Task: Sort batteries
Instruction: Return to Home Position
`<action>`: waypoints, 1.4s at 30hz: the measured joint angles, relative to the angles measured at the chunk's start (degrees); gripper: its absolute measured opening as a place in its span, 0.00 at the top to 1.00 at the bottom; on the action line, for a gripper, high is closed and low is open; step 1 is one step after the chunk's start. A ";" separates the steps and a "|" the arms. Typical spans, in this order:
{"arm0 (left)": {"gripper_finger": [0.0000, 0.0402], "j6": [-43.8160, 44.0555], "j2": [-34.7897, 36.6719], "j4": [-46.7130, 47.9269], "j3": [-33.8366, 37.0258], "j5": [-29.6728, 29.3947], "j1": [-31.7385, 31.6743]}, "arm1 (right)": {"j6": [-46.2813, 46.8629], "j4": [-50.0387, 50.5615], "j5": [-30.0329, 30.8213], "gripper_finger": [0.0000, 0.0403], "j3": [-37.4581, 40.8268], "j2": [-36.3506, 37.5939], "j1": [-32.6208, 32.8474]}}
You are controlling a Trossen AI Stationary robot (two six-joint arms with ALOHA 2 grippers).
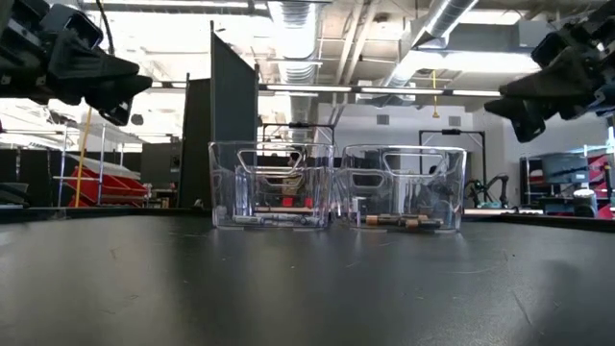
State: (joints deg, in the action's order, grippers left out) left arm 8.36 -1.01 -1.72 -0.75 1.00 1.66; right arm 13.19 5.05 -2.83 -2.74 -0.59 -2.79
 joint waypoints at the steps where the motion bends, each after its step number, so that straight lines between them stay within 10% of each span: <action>1: 0.70 -0.49 0.14 -0.06 0.00 0.00 0.18 | 0.01 -1.23 0.00 0.57 0.42 0.58 0.00; 31: 0.70 -0.40 -0.58 0.48 0.07 -0.37 0.28 | -8.26 -5.80 1.82 0.57 2.33 -4.25 2.01; 42: 0.70 -0.40 -0.58 0.52 0.07 -0.35 0.28 | 26.37 -6.73 2.75 0.57 2.31 -22.49 1.92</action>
State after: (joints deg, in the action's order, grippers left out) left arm 7.97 -1.58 -1.19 -0.69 0.64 1.93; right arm 39.56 -1.68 -0.08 -0.43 -23.08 -0.86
